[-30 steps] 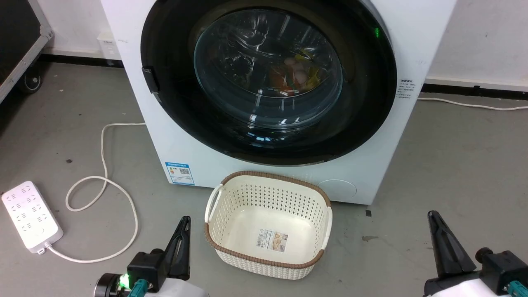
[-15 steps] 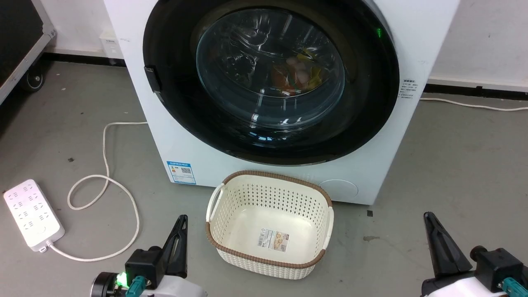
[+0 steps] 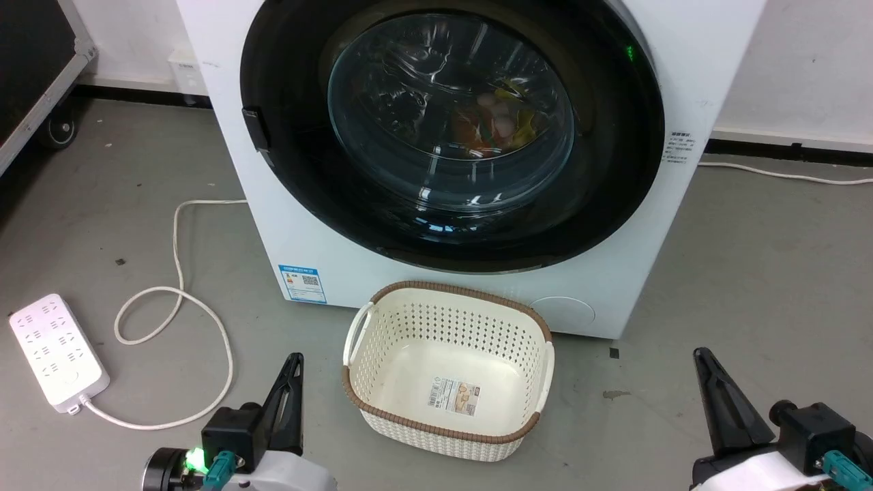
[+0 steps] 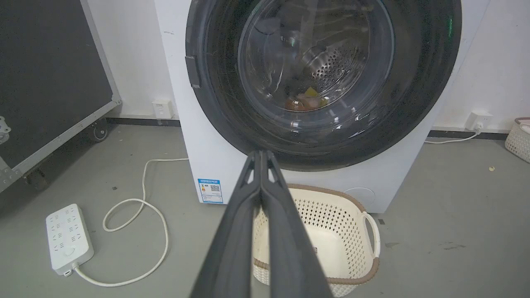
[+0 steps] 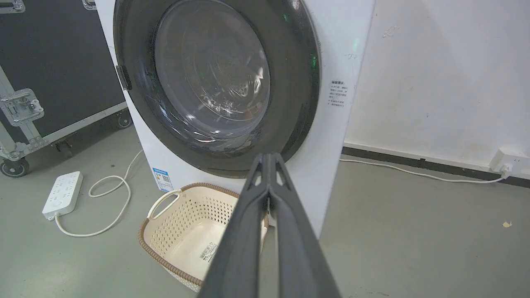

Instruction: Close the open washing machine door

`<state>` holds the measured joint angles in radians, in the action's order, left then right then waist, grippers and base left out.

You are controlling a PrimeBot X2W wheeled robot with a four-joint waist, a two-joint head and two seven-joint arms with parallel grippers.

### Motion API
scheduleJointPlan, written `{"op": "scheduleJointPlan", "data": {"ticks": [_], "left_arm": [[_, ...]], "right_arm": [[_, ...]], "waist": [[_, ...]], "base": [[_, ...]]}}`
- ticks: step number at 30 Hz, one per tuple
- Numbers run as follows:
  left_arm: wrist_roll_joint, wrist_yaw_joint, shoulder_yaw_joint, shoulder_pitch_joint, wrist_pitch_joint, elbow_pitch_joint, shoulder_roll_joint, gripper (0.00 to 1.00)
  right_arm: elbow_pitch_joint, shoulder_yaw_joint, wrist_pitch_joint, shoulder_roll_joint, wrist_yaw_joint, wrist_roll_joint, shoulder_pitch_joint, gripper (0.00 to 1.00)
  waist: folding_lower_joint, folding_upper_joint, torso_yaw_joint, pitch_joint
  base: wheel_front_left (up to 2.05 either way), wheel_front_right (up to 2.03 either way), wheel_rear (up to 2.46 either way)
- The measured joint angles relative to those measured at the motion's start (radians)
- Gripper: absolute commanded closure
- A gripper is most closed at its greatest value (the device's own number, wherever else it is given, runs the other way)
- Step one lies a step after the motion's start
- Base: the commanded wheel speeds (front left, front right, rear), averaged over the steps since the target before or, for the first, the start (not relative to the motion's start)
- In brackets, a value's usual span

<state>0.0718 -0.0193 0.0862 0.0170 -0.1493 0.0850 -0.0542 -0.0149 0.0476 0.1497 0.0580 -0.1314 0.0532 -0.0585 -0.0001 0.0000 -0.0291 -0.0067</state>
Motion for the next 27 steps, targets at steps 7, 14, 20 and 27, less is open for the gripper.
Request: {"op": "scheduleJointPlan", "data": {"ticks": [7, 14, 20, 27], "left_arm": [[-0.008, 0.003, -0.007, 0.0, 0.016, -0.008, 0.0, 1.0], [-0.01, 0.008, -0.015, -0.001, 0.028, -0.014, 0.0, 1.0], [-0.017, 0.008, -0.023, -0.001, 0.043, -0.021, 0.001, 1.0], [-0.024, 0.008, -0.032, -0.001, 0.054, -0.03, 0.001, 1.0]], "right_arm": [[0.001, -0.005, -0.016, 0.0, 0.0, -0.003, 0.007, 1.0], [0.001, -0.009, -0.03, 0.0, 0.0, -0.01, 0.008, 1.0], [0.001, -0.013, -0.043, 0.0, 0.0, -0.012, 0.01, 1.0], [0.002, -0.018, -0.053, 0.0, 0.0, -0.018, 0.021, 1.0]], "waist": [[0.0001, 0.0, 0.003, 0.001], [0.0001, 0.0, 0.006, 0.001], [0.0, 0.0, 0.008, 0.002], [0.0001, 0.0, 0.011, 0.003]], "base": [[0.0, 0.0, 0.0], [0.0, 0.0, 0.0], [0.0, 0.0, 0.0], [0.0, 0.0, 0.0]]}}
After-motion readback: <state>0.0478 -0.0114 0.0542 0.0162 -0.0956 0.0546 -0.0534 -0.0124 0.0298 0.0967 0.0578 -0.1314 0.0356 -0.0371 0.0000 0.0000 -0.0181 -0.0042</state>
